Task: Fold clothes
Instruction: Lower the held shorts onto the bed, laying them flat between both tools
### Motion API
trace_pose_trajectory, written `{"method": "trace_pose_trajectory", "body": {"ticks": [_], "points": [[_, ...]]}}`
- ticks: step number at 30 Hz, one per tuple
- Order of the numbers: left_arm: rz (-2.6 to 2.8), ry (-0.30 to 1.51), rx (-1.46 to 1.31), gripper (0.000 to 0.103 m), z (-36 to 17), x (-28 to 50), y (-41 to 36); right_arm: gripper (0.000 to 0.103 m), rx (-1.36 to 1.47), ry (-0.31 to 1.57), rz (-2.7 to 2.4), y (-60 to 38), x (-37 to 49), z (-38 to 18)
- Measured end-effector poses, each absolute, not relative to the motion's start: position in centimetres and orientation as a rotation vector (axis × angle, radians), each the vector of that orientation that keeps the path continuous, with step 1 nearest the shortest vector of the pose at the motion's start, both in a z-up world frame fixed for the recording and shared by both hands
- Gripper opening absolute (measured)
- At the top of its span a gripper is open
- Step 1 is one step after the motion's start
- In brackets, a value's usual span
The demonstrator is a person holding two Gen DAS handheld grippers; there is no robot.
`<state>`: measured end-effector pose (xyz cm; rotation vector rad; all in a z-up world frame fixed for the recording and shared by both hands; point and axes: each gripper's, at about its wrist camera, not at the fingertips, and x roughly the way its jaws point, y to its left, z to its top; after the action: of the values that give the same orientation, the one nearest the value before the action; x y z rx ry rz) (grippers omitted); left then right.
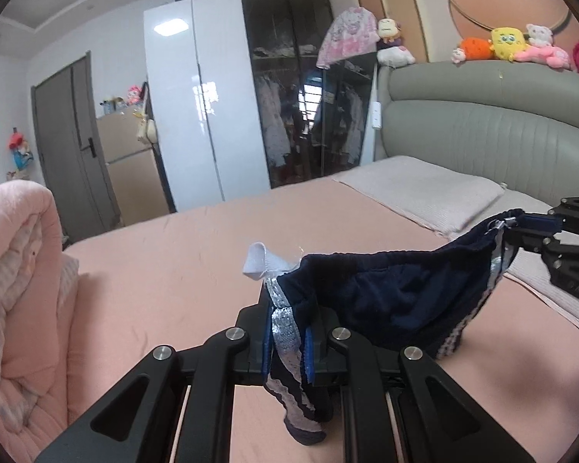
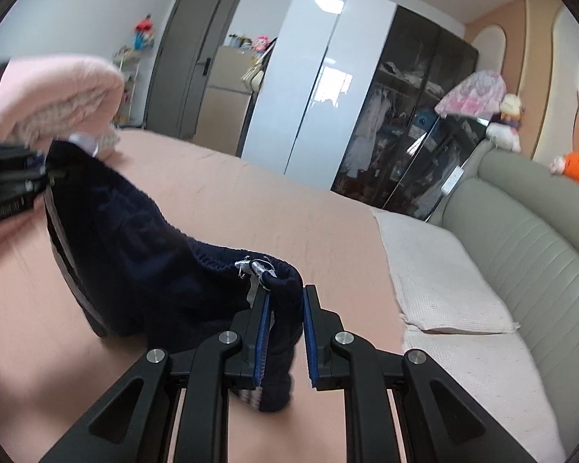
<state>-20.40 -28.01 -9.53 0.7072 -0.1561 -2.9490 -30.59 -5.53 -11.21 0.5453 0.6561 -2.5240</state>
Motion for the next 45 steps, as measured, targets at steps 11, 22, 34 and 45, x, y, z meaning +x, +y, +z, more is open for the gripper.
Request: {"method": "trace_pose_trajectory", "body": {"ticks": [11,22,34,45], "points": [[-3.017,-0.238,0.829,0.011,-13.7,-13.3,-25.5,0.014,0.590,0.634,-2.486,-2.3,-24.1,-15.7],[-3.021,-0.252,0.997,0.011,-17.6,-8.8,-24.7,0.014,0.742,0.592,-2.424,0.5,-20.3,-19.2],[-2.985,-0.151,1.113,0.011,-22.3,-5.6,-23.5,0.014,0.886,0.545,-2.392,2.0,-18.3,-23.3],[-2.957,-0.013,1.180,0.011,-24.3,-4.5,-23.4,0.014,1.014,0.497,-2.349,2.9,-17.1,-26.7]]}}
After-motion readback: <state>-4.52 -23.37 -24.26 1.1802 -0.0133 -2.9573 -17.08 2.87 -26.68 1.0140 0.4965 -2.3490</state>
